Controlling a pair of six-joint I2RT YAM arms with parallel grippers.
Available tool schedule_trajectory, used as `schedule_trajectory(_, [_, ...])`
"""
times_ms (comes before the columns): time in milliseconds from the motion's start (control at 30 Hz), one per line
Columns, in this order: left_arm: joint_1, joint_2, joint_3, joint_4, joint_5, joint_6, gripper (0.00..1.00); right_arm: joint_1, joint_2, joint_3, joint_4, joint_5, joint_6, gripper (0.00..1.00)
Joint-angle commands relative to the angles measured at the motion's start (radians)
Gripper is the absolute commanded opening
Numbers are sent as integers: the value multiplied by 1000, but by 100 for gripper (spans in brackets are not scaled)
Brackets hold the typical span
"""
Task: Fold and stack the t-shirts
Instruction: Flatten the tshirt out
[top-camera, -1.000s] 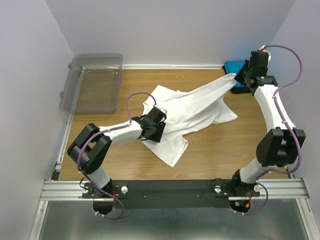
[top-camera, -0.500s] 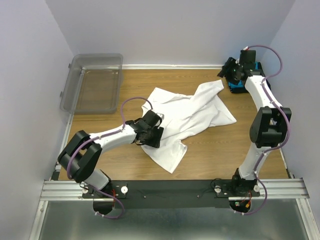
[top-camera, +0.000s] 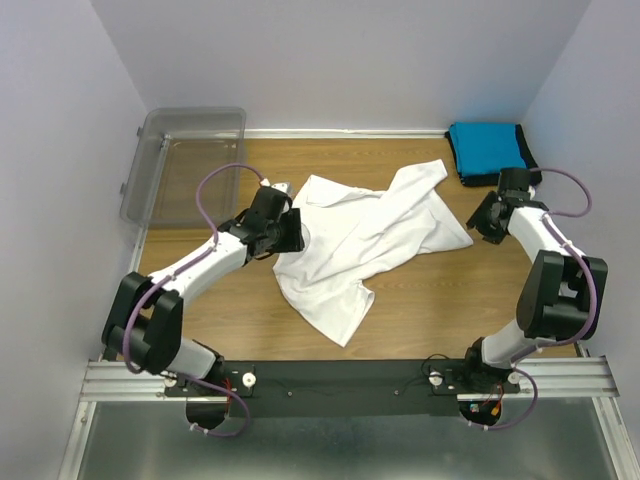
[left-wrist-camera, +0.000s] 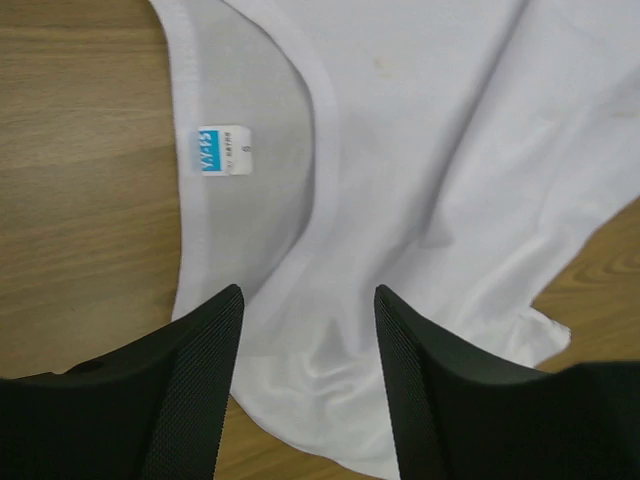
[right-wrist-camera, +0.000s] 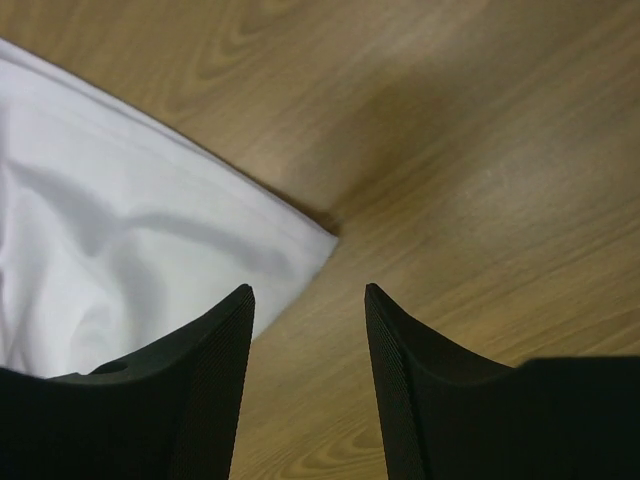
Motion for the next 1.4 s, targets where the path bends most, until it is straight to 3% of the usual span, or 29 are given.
schedule_trajectory(0, [21,109,44,36,-63,31,61,-47,-14,-57,10,-27,30,56])
schedule_trajectory(333, [38,305,157,75,-104,68,51,-69,29,-143,144,-162,94,56])
schedule_trajectory(667, [65,410,186,91,-110,91,46,-70,95,-189,216,-193,132,54])
schedule_trajectory(800, [82,424,176,91,-112,91,42,-70,104,-196,224,-185,128,38])
schedule_trajectory(833, [97,427,171,89,-121,90,40,-69,101,-191,224,-185,116,23])
schedule_trajectory(900, [117,430,165,88,-129,90,36,-70,75,-180,221,-188,99,1])
schedule_trajectory(1167, [174,445,165,77,-137,74,33,-75,-143,-85,3,-91,71,1])
schedule_trajectory(1367, [177,438,176,76,-137,59,35,-80,-296,-156,-109,-1,63,1])
